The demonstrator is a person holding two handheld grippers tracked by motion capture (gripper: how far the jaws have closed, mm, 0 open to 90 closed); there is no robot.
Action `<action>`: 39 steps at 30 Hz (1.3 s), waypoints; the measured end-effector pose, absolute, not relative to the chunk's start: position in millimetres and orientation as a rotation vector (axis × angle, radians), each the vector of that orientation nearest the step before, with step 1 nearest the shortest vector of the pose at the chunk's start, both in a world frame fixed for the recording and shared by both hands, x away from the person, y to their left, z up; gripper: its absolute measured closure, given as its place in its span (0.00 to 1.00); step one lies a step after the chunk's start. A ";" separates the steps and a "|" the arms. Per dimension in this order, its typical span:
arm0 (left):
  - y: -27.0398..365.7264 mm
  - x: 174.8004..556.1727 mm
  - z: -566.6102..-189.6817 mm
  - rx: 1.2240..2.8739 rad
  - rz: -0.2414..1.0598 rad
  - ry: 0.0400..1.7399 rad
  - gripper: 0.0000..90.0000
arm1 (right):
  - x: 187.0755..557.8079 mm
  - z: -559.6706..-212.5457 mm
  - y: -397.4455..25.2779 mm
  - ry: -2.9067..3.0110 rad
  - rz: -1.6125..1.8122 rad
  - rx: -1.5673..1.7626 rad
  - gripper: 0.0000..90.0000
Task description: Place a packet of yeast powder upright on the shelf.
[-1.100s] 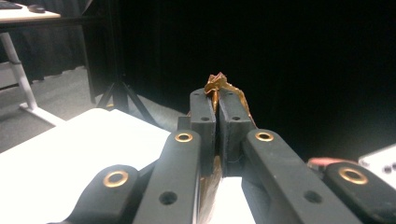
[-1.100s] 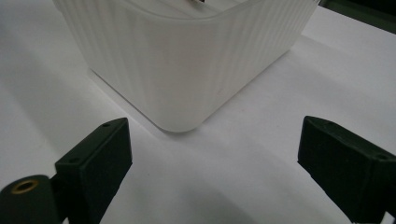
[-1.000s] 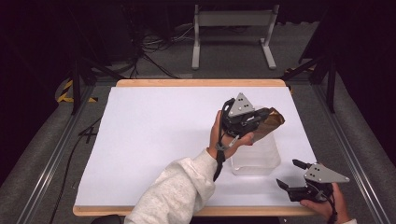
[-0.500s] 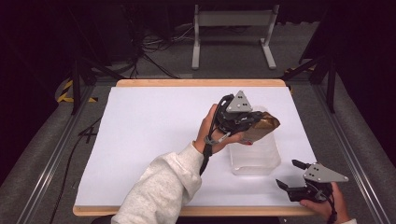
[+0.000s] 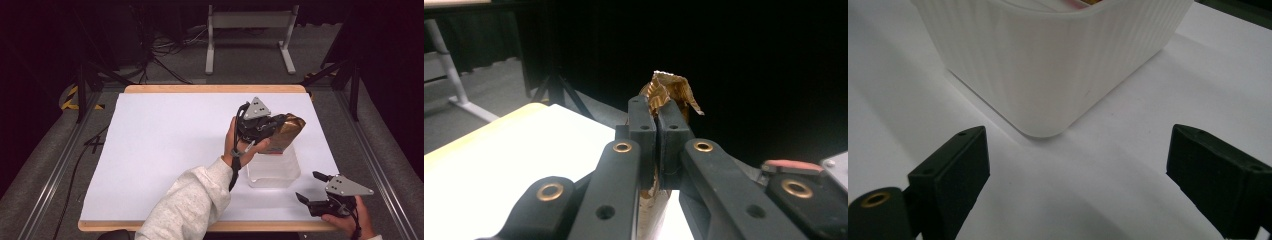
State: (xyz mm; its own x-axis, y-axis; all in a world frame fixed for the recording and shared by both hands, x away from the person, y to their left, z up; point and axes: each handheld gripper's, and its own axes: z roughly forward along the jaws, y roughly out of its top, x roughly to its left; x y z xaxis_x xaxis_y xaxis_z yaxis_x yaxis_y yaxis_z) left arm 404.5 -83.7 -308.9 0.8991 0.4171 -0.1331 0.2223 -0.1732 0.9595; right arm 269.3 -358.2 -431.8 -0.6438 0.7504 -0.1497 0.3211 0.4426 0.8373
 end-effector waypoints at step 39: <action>-29.2 416.4 -353.2 1.797 0.201 0.511 0.96 | 269.3 -431.5 -357.4 2.185 1.112 0.890 0.12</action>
State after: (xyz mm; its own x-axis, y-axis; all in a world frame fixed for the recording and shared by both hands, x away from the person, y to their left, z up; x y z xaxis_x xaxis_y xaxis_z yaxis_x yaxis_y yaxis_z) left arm 416.4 -29.2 -353.2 0.8886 0.4413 -0.1255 0.2371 -0.2074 0.9491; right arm 269.3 -357.4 -431.5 -0.6443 0.7489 -0.1550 0.3153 0.4448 0.8383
